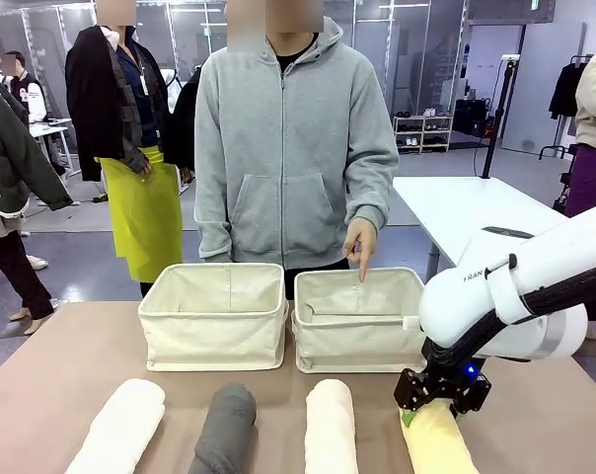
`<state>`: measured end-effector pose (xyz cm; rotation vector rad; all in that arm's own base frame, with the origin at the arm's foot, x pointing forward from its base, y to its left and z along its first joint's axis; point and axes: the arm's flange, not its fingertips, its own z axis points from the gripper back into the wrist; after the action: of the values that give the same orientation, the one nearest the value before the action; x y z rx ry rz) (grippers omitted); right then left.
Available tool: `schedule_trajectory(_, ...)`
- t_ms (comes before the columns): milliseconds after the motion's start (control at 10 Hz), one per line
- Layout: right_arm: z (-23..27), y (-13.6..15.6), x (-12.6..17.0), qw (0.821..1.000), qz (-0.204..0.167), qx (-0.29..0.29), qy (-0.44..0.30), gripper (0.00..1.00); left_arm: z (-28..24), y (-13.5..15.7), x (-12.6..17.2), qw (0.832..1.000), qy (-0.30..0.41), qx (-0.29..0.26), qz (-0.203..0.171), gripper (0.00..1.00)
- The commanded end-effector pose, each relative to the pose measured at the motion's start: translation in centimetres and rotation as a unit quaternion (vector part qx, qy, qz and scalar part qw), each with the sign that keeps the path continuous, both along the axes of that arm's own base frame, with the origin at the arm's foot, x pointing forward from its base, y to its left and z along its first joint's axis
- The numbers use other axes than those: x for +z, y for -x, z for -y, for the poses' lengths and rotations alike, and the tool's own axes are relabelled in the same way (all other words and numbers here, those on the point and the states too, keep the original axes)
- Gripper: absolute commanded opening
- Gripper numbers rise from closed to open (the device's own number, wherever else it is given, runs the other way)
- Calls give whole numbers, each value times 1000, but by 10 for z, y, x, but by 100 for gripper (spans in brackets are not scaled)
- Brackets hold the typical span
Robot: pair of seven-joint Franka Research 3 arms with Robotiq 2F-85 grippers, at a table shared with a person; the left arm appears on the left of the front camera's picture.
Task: Divide the towels into two baskets.
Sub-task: Pick up one hotel-folded towel and place it in the Fabric basket indicated by the person.
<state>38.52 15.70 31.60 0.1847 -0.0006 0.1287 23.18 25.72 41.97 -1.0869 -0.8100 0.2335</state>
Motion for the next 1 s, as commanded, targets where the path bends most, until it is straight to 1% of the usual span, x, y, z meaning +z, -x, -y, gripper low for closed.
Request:
schedule_trajectory(0, 0, 3, -6, 1000, 3, 1, -2, 62, -1, 1, 1, 1000, 4, -2, 4, 100)
schedule_trajectory(300, 6, 5, 6, 1000, 7, -7, -15, 33, -1, 1, 1, 1000, 4, -2, 4, 100)
schedule_trajectory(400, 6, 6, 12, 1000, 1, -5, -20, 24, -1, 1, 1, 1000, 4, -2, 4, 100)
schedule_trajectory(500, 6, 9, 31, 1000, 1, 18, -19, 26, -1, 1, 1, 1000, 4, -2, 4, 100)
schedule_trajectory(600, 4, 13, 68, 997, 8, 66, -31, 26, -1, 1, 1, 1000, 4, -2, 4, 100)
schedule_trajectory(700, -1, 17, 103, 992, 29, 120, -13, 26, -1, 1, 1, 1000, 4, -2, 4, 100)
schedule_trajectory(800, -5, 25, 135, 981, 41, 190, 7, 26, -1, 1, 1, 1000, 4, -2, 4, 100)
schedule_trajectory(900, -18, 32, 156, 967, 50, 250, 20, 26, -1, 1, 1, 1000, 4, -2, 4, 100)
